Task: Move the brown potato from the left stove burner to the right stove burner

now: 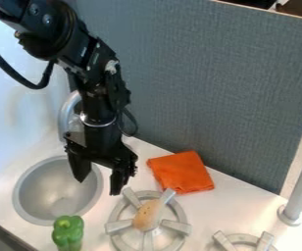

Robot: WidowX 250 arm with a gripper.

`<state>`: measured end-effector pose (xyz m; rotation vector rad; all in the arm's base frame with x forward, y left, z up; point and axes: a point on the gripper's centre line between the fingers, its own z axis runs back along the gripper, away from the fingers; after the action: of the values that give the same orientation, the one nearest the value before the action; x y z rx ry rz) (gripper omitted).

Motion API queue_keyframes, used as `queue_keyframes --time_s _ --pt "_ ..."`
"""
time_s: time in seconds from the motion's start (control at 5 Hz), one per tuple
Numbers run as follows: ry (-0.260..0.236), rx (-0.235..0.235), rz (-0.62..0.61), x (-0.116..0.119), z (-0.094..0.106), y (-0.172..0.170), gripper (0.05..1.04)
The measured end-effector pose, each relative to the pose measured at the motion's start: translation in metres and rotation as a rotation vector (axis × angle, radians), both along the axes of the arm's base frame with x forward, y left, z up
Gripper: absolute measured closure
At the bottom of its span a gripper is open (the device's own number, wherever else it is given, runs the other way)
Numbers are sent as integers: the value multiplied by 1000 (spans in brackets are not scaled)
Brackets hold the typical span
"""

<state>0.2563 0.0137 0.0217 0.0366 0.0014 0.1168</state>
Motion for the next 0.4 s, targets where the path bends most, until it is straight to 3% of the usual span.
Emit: queue_keyframes --time_s 0.2,0.4 --pt "28 -3 -1 -3 -7 -1 80" --pt "19 -24 -22 8 -15 -8 80"
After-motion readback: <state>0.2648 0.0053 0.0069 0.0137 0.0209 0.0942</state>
